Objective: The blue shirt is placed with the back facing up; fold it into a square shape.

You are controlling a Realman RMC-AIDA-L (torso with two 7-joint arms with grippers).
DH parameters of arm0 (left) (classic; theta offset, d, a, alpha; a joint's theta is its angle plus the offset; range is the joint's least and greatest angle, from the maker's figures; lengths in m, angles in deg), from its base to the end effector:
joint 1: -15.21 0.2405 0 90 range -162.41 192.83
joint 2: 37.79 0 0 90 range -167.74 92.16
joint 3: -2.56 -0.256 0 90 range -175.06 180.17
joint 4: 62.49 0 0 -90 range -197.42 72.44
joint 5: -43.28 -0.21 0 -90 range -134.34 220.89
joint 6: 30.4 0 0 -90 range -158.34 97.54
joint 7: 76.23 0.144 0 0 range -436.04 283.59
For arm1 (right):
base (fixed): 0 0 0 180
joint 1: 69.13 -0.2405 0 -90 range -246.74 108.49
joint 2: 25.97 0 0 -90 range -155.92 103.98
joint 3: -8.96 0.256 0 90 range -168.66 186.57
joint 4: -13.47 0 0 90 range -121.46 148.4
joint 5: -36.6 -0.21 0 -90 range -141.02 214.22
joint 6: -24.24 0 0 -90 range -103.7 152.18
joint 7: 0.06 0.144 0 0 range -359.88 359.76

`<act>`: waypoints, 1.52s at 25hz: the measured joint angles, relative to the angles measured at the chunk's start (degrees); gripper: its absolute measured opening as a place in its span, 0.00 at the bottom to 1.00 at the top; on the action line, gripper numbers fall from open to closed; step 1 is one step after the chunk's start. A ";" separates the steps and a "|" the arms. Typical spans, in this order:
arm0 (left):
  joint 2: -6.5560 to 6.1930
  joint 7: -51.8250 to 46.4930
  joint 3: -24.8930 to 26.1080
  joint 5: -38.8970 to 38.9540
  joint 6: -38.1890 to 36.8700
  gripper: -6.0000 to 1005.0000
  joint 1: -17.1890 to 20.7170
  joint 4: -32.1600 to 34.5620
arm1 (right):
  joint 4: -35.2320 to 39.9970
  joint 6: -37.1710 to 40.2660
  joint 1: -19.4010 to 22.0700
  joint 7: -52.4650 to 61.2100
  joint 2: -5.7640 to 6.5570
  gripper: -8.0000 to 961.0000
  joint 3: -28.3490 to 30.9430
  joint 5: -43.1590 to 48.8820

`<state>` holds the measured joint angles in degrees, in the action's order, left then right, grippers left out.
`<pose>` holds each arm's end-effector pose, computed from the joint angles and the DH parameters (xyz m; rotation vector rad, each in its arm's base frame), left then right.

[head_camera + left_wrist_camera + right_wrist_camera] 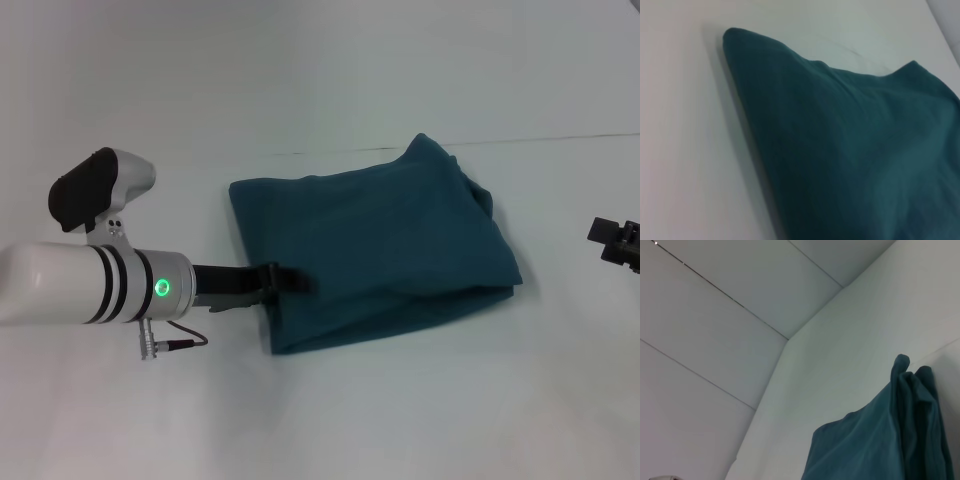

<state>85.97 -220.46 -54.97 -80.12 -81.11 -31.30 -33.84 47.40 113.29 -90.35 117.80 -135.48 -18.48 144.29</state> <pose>-0.2114 0.4065 -0.0898 -2.1648 -1.7368 -0.3800 0.3465 0.3058 0.0972 -2.0234 1.6149 1.0136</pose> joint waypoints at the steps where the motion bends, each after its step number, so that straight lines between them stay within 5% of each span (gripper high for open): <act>1: 0.01 -0.10 -0.16 0.00 0.02 0.64 0.00 0.16 | 0.00 0.10 0.02 0.00 -0.02 0.92 0.06 -0.03; 6: 0.11 -0.29 -0.85 -0.01 0.02 0.59 0.00 0.41 | 0.00 0.25 0.04 0.01 -0.16 0.92 0.32 -0.25; 17: 0.44 -0.33 -0.83 0.34 -4.69 0.12 2.17 5.18 | -0.71 0.35 0.05 0.13 -0.10 0.92 1.30 -0.30; 22: 0.52 -0.71 -0.49 0.50 -8.84 0.03 4.79 8.46 | -0.71 0.35 0.04 0.14 -0.23 0.92 1.89 -0.30; 32: 0.12 -1.26 3.01 0.19 -16.50 0.06 14.64 16.79 | -0.70 0.33 0.00 0.59 -0.26 0.92 2.13 -0.29; 38: -1.65 1.03 8.95 -0.76 -20.35 0.08 15.33 17.61 | -1.14 0.25 -0.53 0.61 -0.26 0.92 2.13 -0.02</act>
<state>84.32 -219.43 -46.02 -80.88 -101.46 -15.97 -16.23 46.26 113.54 -90.88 118.41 -135.74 -16.35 144.27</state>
